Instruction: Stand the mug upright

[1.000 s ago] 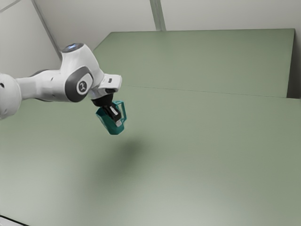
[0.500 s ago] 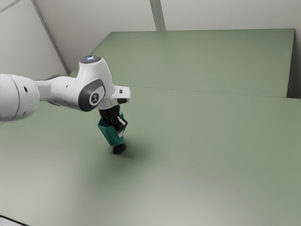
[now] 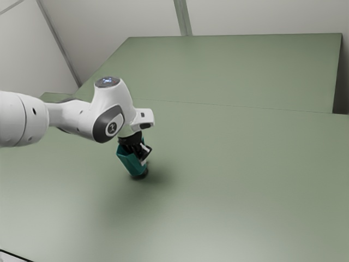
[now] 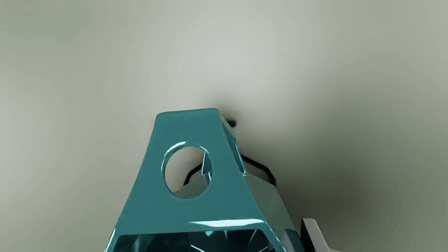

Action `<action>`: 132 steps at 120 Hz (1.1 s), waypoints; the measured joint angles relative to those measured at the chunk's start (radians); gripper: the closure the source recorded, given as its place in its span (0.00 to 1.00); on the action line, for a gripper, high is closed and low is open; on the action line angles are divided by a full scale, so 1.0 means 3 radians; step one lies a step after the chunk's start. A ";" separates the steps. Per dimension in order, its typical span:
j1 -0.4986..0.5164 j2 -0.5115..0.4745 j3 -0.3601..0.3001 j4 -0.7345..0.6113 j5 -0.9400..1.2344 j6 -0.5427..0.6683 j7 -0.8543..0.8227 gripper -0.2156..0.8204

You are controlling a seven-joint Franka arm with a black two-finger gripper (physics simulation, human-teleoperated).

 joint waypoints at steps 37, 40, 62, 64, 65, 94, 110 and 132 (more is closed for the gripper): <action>0.0009 0.0005 0.0002 -0.0095 0.0037 0.0289 -0.0141 0.96; 0.0009 0.0005 0.0002 -0.0095 0.0037 0.0299 -0.0150 0.96; 0.0010 0.0005 -0.0003 -0.0097 0.0021 0.0345 -0.0185 0.91; 0.0011 0.0005 -0.0004 -0.0097 0.0016 0.0347 -0.0183 0.89; 0.0012 0.0005 -0.0004 -0.0097 0.0013 0.0348 -0.0182 0.89; 0.0015 0.0005 -0.0007 -0.0094 -0.0013 0.0359 -0.0156 0.69; 0.0016 0.0002 -0.0007 -0.0093 -0.0015 0.0351 -0.0145 0.59; 0.0015 -0.0027 -0.0009 -0.0088 -0.0020 0.0333 -0.0135 0.46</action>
